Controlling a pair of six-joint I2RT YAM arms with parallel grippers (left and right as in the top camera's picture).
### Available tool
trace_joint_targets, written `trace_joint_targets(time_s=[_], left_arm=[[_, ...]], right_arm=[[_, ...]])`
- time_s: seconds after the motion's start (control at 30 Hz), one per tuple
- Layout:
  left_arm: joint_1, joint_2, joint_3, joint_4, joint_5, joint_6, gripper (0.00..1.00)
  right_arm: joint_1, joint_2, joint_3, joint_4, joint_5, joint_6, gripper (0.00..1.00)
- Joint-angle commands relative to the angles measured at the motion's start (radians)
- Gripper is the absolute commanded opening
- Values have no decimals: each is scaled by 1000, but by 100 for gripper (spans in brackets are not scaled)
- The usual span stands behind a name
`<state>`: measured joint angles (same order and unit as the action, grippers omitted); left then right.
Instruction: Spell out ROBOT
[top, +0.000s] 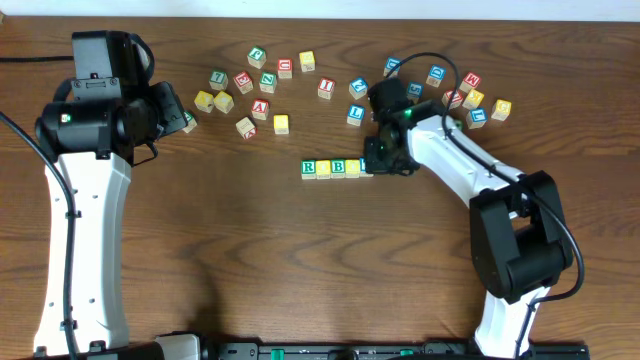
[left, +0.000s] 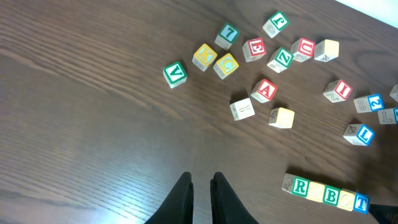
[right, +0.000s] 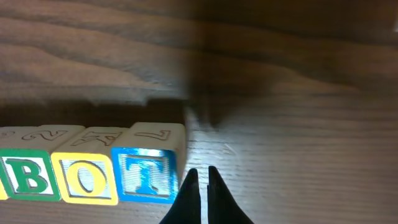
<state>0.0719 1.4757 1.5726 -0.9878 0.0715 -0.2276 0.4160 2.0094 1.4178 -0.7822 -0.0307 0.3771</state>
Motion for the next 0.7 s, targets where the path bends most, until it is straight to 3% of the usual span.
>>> trace_joint_targets(time_s=[0.0,0.43,0.67], left_arm=[[3,8,-4,-3,-13,17,11],[3,8,-4,-3,-13,17,13],[4,8,-4,-3,-13,17,35]], right_arm=[[24,6,-15,17,-5,-19,1],[23,-87,-11,-11,46,-23,1],[40,-236,-11,-51,97,-24,5]])
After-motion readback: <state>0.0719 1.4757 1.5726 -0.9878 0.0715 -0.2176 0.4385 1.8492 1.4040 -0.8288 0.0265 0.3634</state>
